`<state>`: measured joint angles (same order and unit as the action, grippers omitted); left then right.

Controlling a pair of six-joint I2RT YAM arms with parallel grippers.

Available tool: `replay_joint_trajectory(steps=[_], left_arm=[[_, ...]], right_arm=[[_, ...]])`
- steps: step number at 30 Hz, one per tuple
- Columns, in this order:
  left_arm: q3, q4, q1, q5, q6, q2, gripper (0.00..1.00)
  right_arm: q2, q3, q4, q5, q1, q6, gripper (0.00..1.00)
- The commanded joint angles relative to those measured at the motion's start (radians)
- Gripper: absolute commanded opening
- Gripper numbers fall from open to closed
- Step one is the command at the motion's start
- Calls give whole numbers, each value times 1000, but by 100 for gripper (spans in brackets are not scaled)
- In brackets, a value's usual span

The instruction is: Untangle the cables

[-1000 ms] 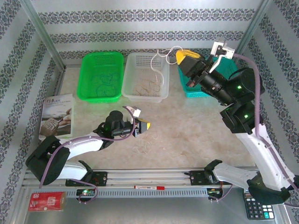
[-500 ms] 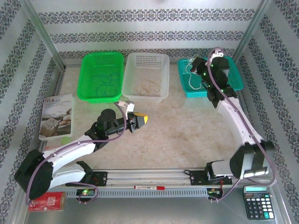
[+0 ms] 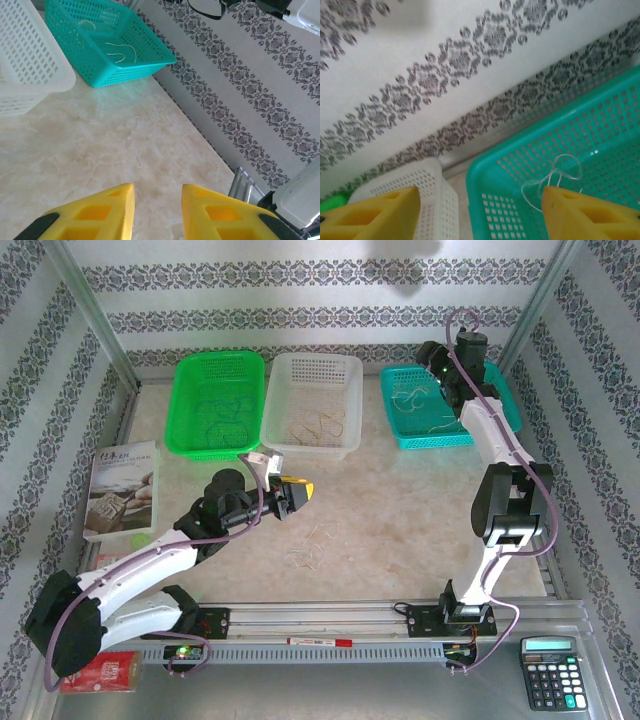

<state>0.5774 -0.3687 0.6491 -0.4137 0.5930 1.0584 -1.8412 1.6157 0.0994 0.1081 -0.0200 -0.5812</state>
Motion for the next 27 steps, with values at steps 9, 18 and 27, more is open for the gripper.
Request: replay_joint_trajectory(steps=[9,18,27], left_arm=[[38,83,11,122,15,-8,61],[18,223,11,153,1,-13,85],[-42,282,10,131,-21,-2,89]], right_arm=[[292,-237,-43,141,104,17,64],[583,-654,-56,69,410,35,63],[775,-1018,-60,-90,626,-79,62]])
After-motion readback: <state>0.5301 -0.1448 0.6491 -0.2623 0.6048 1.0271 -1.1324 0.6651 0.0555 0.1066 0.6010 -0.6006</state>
